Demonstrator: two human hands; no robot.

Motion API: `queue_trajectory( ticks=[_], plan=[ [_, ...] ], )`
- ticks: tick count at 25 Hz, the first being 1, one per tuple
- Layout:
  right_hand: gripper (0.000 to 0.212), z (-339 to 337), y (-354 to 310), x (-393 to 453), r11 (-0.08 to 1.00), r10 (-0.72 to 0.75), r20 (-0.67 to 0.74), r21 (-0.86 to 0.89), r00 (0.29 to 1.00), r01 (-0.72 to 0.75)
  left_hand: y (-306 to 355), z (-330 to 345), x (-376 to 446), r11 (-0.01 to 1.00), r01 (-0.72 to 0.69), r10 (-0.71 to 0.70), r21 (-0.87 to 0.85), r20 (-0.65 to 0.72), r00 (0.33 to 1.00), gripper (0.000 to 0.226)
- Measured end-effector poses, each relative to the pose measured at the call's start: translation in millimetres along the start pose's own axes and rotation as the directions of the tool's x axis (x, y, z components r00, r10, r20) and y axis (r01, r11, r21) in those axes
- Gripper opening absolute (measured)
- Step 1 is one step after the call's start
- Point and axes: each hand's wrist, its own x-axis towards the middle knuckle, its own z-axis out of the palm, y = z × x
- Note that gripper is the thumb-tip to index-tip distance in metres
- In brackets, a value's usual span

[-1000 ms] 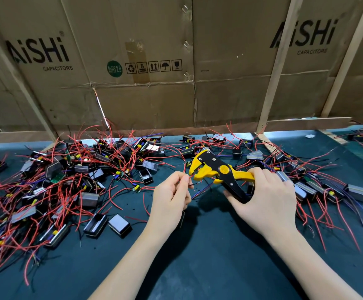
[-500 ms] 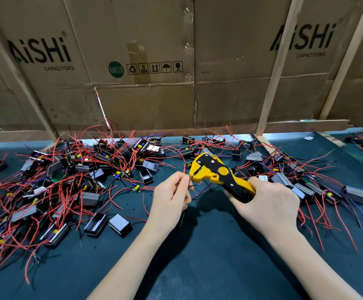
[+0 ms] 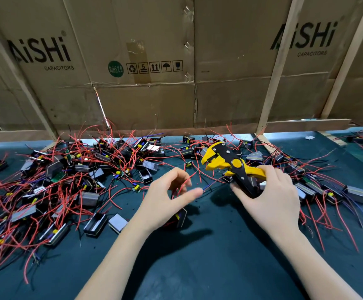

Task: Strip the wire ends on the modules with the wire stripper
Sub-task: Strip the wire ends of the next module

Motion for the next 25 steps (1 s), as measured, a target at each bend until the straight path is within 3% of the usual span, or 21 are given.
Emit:
queue_trajectory(
  ticks=[3,5,7,9,11,13,15,17,19,22,25],
  plan=[
    [0.052,-5.4,-1.8,4.2,0.976,0.065,0.033,0.208,0.997,-0.071,-6.3,-16.3,1.4,0.857,-0.026,0.055,0.514,-0.042,0.998,0.026],
    [0.044,-8.9,-3.3,6.8,0.915,0.075,0.043,0.395,0.996,-0.086,-7.2,-16.9,3.4,0.812,0.101,-0.042,0.575,-0.115,0.992,0.032],
    [0.038,-12.0,-4.7,7.8,0.841,0.098,0.055,0.53,0.994,-0.112,-2.2,-5.9,3.9,0.889,0.167,-0.085,0.427,-0.203,0.975,0.037],
    [0.035,-14.1,-5.5,8.2,0.791,0.121,0.056,0.598,0.991,-0.13,9.5,13.0,4.6,0.988,0.15,-0.15,-0.02,-0.237,0.96,0.029],
    [0.033,-16.5,-6.6,8.2,0.761,0.133,0.025,0.638,0.991,-0.118,21.3,31.8,4.8,0.936,0.077,-0.105,-0.345,-0.064,0.992,0.018],
    [0.033,-19.4,-7.6,8.6,0.743,0.136,-0.018,0.664,0.991,-0.089,24.6,43.1,2.8,0.924,0.051,0.007,-0.38,0.15,0.989,0.059],
    [0.035,-21.0,-8.2,8.8,0.714,0.136,-0.02,0.696,0.99,-0.084,21.5,41.1,2.0,0.962,0.04,0.022,-0.27,0.223,0.975,0.083],
    [0.037,-21.1,-8.6,8.2,0.677,0.125,0.027,0.729,0.992,-0.105,13.2,26.5,2.3,0.993,-0.004,0.016,-0.117,0.103,0.995,0.079],
    [0.038,-19.9,-9.3,7.5,0.659,0.09,0.099,0.74,0.991,-0.134,5.6,4.1,5.7,0.999,-0.024,0.026,0.022,-0.122,0.992,0.048],
    [0.037,-18.4,-14.5,3.4,0.597,0.002,0.239,0.779,0.971,-0.193,-8.3,-33.1,9.9,0.969,0.114,0.004,0.221,-0.471,0.882,0.02],
    [0.038,-14.6,-20.9,-3.4,0.526,-0.097,0.389,0.801,0.916,-0.284,-23.0,-63.3,5.6,0.871,0.336,-0.021,0.359,-0.655,0.755,0.017]
  ],
)
